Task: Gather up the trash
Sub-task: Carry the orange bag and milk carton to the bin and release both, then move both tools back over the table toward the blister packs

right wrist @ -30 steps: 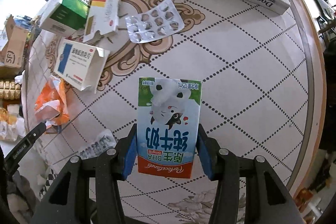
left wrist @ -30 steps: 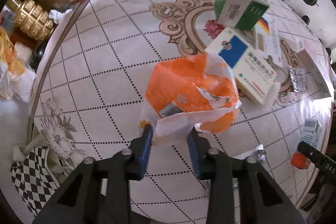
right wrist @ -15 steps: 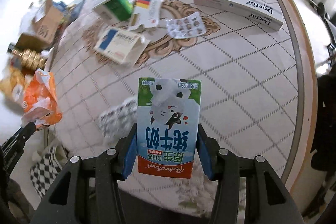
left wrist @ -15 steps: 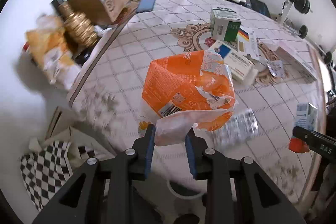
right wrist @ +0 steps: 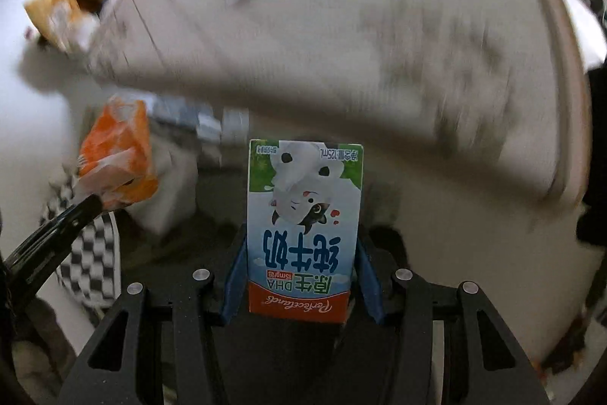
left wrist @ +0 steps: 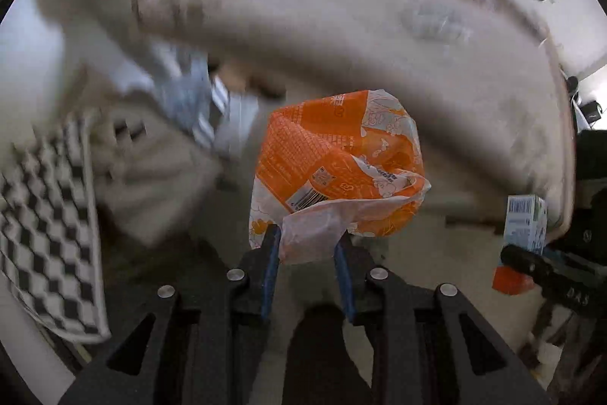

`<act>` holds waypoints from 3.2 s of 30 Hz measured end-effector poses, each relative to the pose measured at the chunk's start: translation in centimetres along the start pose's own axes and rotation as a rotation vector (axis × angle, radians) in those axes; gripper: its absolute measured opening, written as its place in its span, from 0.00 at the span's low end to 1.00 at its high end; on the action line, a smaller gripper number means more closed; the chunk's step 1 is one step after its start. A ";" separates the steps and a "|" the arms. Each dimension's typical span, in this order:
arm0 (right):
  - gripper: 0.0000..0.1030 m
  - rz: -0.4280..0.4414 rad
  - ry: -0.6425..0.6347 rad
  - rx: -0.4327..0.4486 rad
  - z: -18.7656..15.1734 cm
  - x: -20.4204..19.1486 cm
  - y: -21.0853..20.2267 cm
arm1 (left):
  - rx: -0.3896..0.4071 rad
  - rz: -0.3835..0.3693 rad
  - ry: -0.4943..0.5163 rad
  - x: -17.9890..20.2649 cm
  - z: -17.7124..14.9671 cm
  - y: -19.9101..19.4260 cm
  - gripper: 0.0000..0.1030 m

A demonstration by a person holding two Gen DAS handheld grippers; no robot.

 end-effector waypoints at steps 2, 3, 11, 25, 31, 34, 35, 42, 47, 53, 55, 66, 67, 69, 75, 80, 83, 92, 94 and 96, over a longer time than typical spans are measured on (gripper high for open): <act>0.52 -0.022 0.011 -0.051 -1.8 0.9 3.6 | -0.054 -0.036 -0.028 -0.2 -1.6 3.6 0.24; 0.51 -0.031 0.013 -0.066 -2.2 1.3 5.1 | -0.076 -0.059 -0.050 -0.3 -2.1 5.7 0.24; 0.51 -0.080 0.072 -0.144 -1.1 4.7 21.0 | -0.159 -0.138 -0.123 -0.8 -0.9 22.8 0.24; 0.52 0.000 0.116 -0.131 7.5 7.3 40.8 | -0.257 -0.248 -0.162 -1.0 -2.0 41.4 0.42; 0.90 0.071 0.065 -0.146 8.3 5.3 42.5 | -0.194 -0.180 -0.235 -3.4 -3.0 39.4 0.82; 0.99 0.001 -0.016 -0.105 8.0 4.8 41.8 | -0.161 -0.083 -0.221 -4.5 -3.5 37.6 0.98; 0.99 -0.051 -0.056 -0.081 7.8 4.7 41.5 | -0.152 -0.052 -0.215 -4.8 -3.7 37.0 0.98; 0.99 -0.185 -0.153 -0.018 6.2 4.8 38.3 | -0.095 0.082 -0.176 -4.8 -4.6 33.0 0.98; 0.99 -0.224 -0.154 0.037 5.4 4.8 34.2 | -0.098 0.103 -0.120 -3.6 -5.1 30.3 0.98; 0.99 -0.214 -0.135 0.053 3.9 4.4 28.0 | -0.106 0.098 -0.105 -2.3 -6.1 25.4 0.98; 0.99 -0.210 -0.143 0.055 3.2 4.0 25.5 | -0.106 0.100 -0.103 -2.1 -6.3 23.3 0.98; 0.99 -0.131 -0.110 0.063 -0.5 0.4 8.6 | -0.078 0.125 -0.084 -0.5 -5.6 8.2 0.98; 0.99 -0.130 -0.107 0.064 -0.6 0.1 7.3 | -0.062 0.159 -0.066 -0.4 -5.1 6.4 0.98; 0.99 -0.133 -0.096 0.076 0.0 -0.6 4.0 | -0.031 0.192 -0.034 0.0 -3.8 3.9 0.98; 0.99 -0.159 -0.027 0.079 6.8 0.4 -3.5 | 0.071 0.209 0.082 2.7 4.0 -0.6 0.98; 0.99 -0.235 -0.036 0.058 13.9 3.7 -6.2 | 0.113 0.322 0.334 6.4 13.1 -0.6 0.98; 0.99 -0.263 -0.015 0.066 18.6 6.2 -7.4 | 0.090 0.365 0.495 8.2 18.2 0.9 0.98; 0.99 -0.178 0.042 -0.050 29.4 10.1 -6.4 | -0.169 0.324 0.948 12.7 26.3 8.3 0.98; 0.99 -0.175 0.039 -0.065 31.2 10.5 -6.1 | -0.222 0.282 0.993 13.2 26.8 9.6 0.98; 0.99 -0.170 0.043 -0.081 32.4 10.8 -5.9 | -0.258 0.244 1.006 13.4 26.9 10.4 0.98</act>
Point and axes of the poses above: each gripper's, at about its wrist camera, not at the fingertips, and y roughly the way its jaws point, x to its right, z to its top, the point moved 8 cm from there along y, roughly the way its jaws point, and after that the axes turned 15 degrees about y, right-handed, at the moved point
